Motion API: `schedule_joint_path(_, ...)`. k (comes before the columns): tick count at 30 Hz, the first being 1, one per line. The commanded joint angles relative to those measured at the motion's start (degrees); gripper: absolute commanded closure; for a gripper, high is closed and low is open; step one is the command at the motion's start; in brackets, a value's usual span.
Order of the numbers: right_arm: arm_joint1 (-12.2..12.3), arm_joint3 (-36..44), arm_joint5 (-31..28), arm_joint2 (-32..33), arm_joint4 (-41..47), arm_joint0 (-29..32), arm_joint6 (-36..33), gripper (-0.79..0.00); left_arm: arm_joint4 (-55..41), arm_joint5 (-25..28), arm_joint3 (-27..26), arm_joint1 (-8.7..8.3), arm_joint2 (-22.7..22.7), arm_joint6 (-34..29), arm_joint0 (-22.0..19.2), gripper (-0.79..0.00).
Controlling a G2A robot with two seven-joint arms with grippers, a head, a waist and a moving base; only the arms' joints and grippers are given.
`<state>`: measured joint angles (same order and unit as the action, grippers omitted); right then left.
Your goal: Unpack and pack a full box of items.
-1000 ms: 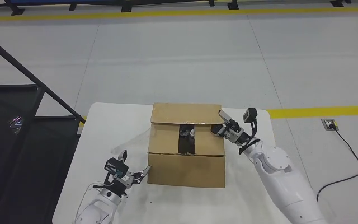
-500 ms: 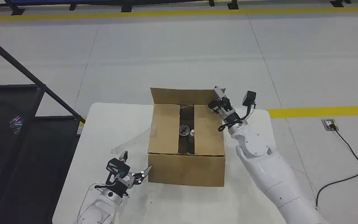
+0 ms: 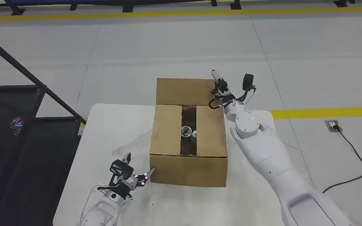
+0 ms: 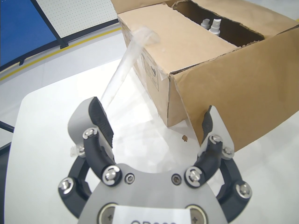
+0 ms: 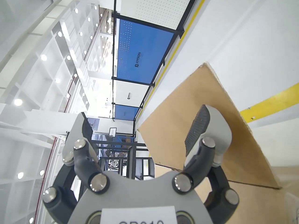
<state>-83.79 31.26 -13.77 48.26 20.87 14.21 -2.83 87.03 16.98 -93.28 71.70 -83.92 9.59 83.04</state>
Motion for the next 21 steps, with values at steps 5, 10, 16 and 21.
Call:
schedule_joint_path(5, -2.9, -7.5, 2.1, -1.7, -0.3, -3.1, -0.7, -0.785, -0.7, -0.1, 0.2, -0.13, -0.4, 0.0, 0.0, -0.785)
schedule_joint_path(10, -4.7, -11.9, 3.3, -2.3, -0.5, -4.8, -2.2, -0.785, -1.3, 0.0, 0.1, -0.28, -0.9, 0.2, 0.0, -0.785)
schedule_joint_path(16, -5.9, -15.0, 4.1, -2.1, -0.9, -6.0, -5.8, -0.785, -3.4, 0.5, -0.3, -0.45, -2.0, 1.4, 0.4, -0.785)
schedule_joint_path(21, -6.2, -16.3, 3.2, -1.4, -0.9, -6.4, -9.3, -0.785, -6.6, 1.7, -1.2, -0.64, -3.6, 2.3, 1.2, -0.785)
